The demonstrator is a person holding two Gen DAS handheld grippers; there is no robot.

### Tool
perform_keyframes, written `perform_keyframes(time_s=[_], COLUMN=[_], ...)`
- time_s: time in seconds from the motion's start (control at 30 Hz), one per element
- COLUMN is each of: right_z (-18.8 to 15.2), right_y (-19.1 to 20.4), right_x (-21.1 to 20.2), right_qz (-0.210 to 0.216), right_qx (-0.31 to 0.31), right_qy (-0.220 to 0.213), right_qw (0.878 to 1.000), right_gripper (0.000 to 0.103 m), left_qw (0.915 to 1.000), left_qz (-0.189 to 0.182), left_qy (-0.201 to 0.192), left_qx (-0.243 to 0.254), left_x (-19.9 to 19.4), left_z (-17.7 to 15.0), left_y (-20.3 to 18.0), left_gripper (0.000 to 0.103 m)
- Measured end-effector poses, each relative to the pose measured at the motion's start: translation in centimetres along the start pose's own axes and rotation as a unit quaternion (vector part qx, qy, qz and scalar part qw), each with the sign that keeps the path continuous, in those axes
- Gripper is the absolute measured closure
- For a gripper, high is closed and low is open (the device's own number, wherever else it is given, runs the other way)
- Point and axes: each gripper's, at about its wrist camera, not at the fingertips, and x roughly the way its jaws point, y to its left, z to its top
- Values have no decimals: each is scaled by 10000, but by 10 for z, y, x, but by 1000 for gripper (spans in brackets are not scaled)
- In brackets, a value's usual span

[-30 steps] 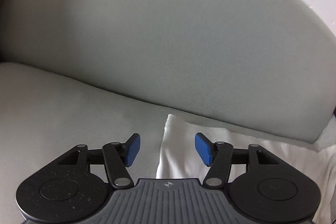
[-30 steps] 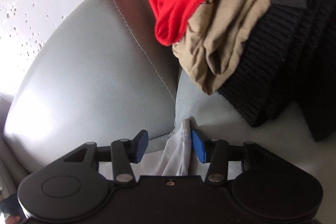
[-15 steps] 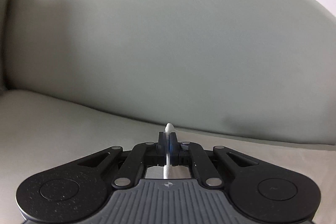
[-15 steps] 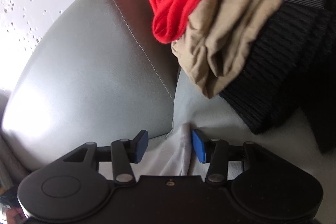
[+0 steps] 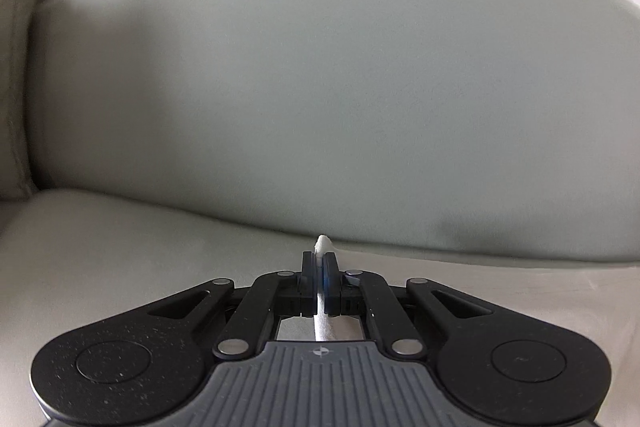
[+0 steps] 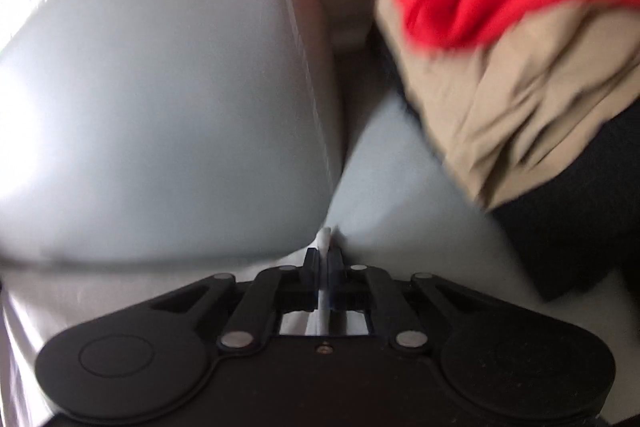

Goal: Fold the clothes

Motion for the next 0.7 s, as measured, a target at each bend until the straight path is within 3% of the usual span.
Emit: perform_keyframes(time_s=[0.13,0.3,0.43,0.5,0.57,0.7], right_z=[-16,-39,-48,-47,-50,-62], right_y=[7,13,25,22,15,6], right_x=[3,20,12,-7,-46,-139], right_qz=[-120,-482,-613,-541,-389,-17], right_qx=[-217,-505,-919,-746,-453,-171], right_qy=[-273,-288,-177,-155,-351,-698], right_qw=[9993,9971,9937,9956,9976,9974], right_gripper=[99,100,95,85,68,68], left_qw=[9985,9974,9963,9967,9986,9992], left_qz=[282,492,562,548,421,-152], left_qy=[-299,94,99,77,36,-39], left_qx=[351,525,635,587,328,-369], left_x=[-7,19,4,-10,-38,-120], left_z=[-4,-16,-16,-15,-12,-12], left_y=[-8,-15,-17,-12,7,54], left_gripper=[101,98,92,89,89,90])
